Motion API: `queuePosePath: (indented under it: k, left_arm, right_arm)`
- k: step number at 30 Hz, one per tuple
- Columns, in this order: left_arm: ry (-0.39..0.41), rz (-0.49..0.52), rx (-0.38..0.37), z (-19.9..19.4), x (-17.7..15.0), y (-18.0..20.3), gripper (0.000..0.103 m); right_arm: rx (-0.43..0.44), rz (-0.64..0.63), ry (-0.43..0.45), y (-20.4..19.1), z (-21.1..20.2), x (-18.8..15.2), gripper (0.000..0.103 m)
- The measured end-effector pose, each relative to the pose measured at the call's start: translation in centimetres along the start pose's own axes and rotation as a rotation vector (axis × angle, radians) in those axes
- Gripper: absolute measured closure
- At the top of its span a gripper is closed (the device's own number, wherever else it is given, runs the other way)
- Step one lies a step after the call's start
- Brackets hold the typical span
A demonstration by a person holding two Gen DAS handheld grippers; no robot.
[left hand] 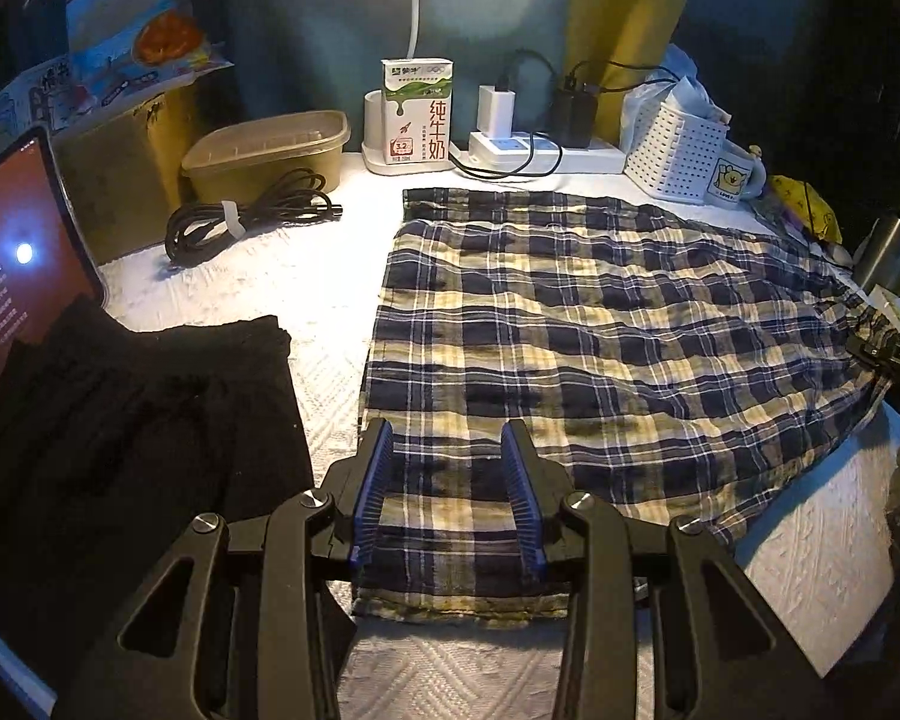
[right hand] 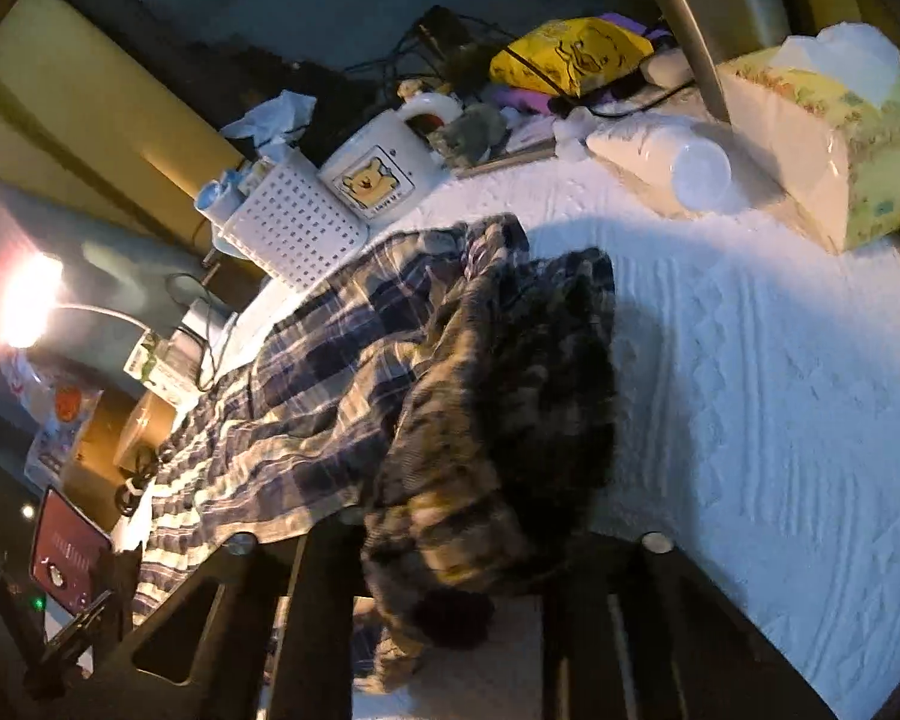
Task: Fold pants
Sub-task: 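Grasp the pants with the right gripper, lift and fold them over, release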
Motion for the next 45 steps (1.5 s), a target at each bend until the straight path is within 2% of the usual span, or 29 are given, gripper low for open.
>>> queuePosePath:
  k: [4,13,17,26,32,38,45]
  left_arm:
    - [0.004,0.015,-0.003,0.0,0.6,0.7,0.066]
    - [0.01,0.038,-0.042,0.1,1.3,2.5,0.066]
    - [0.017,0.037,-0.057,0.2,1.4,2.7,0.066]
    - [0.058,-0.003,-0.065,-0.5,0.6,-0.1,0.066]
    - [0.089,-0.017,-0.066,-1.1,-0.3,-2.5,0.066]
    - [0.143,0.024,-0.061,-2.2,-0.7,-3.8,0.066]
    - [0.154,-0.026,-0.073,-2.9,-1.8,-7.1,0.066]
  right_arm:
    - [-0.014,-0.045,0.036,0.4,-1.3,1.0,0.09]
    - [-0.11,-0.067,0.15,3.5,-5.9,4.4,0.09]
    - [-0.124,-0.099,0.176,2.9,-7.4,4.9,0.09]
    - [-0.098,-0.241,0.221,-4.5,-8.8,4.7,0.09]
    - [-0.086,-0.341,0.21,-10.4,-7.3,3.4,0.09]
    - [-0.081,-0.447,0.168,-16.0,-4.8,1.0,0.09]
    - [-0.056,-0.567,0.044,-22.1,1.4,-4.5,0.09]
Point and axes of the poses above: each gripper's, at about its wrist camera, not at the fingertips, and z roughly the way its jaws point, y to its right, x to its top, the point moved 4 cm from there along z, roughly the way its jaws point, and after that the axes turned 5 degrees about z, right-handed, at the moved point
